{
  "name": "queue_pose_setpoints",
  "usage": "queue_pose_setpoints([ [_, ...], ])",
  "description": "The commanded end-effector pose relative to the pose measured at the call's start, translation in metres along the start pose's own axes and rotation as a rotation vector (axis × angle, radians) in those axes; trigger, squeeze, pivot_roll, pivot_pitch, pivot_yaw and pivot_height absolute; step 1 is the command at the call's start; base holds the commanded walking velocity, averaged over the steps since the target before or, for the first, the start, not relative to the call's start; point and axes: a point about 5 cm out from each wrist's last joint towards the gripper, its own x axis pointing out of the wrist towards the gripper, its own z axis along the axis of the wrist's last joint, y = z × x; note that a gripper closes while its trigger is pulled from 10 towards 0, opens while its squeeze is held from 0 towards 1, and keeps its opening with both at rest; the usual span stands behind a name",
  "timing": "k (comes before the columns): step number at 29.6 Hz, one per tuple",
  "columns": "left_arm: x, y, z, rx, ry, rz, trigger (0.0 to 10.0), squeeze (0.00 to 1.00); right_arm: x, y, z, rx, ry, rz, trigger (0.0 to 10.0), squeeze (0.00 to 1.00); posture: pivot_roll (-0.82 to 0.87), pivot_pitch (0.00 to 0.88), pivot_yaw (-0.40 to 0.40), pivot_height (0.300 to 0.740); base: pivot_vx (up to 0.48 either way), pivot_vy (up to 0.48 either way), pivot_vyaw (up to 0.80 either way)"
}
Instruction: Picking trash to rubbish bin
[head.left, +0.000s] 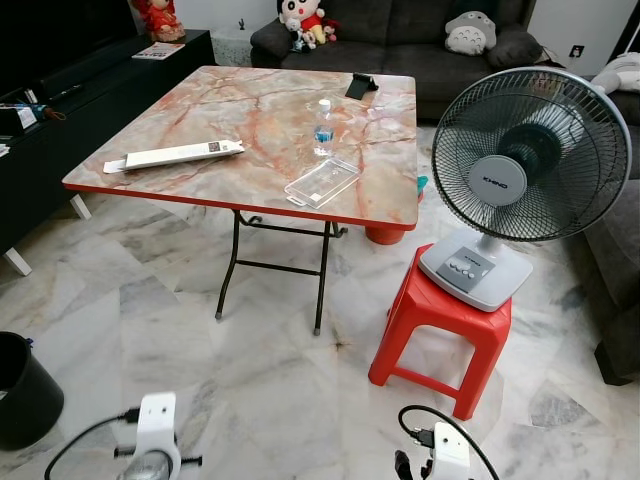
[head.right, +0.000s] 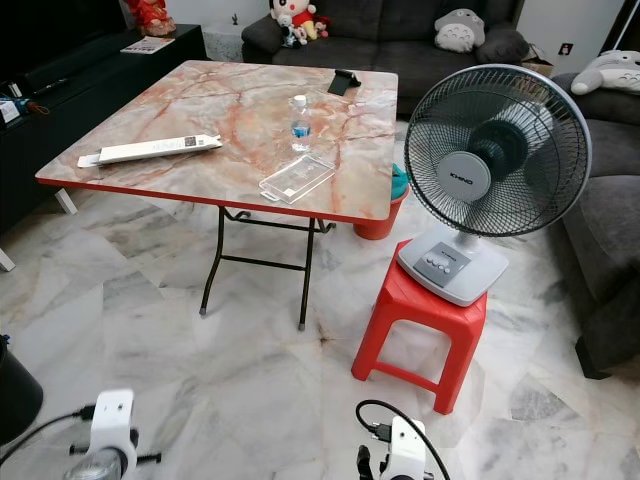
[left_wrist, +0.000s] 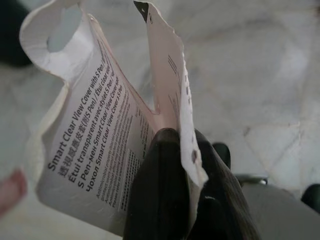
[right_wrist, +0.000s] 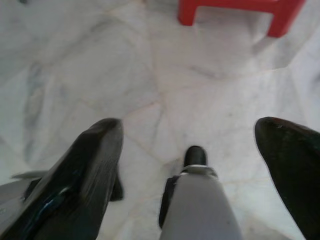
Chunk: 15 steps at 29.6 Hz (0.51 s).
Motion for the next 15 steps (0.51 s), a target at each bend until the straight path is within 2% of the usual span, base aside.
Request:
queue_pose_setpoints([
  [1, -0.001, 0.002, -0.008, -0.02, 0.034, 0.009, 10.0, 0.0, 0.002, 0.006, 0.011, -0.032, -0.03, 0.029, 10.0, 0.0, 0.01, 0.0, 0.005, 0.74, 0.0, 0.0, 0.8],
  [7, -0.001, 0.004, -0.007, -0.024, 0.035, 0.016, 10.0, 0.0, 0.005, 0.012, 0.022, -0.029, -0.055, 0.047, 10.0, 0.0, 0.01, 0.0, 0.0, 0.74, 0.209, 0.0, 0.8],
  [9, -0.001, 0.004, -0.006, -0.026, 0.035, 0.019, 10.0, 0.0, 0.005, 0.014, 0.024, -0.006, -0.061, 0.05, 10.0, 0.0, 0.01, 0.0, -0.001, 0.74, 0.257, 0.0, 0.0],
  [15, -0.001, 0.003, -0.006, -0.03, 0.033, 0.018, 10.0, 0.0, 0.005, 0.014, 0.025, -0.041, -0.071, 0.052, 10.0, 0.0, 0.02, 0.0, -0.004, 0.74, 0.261, 0.0, 0.1],
])
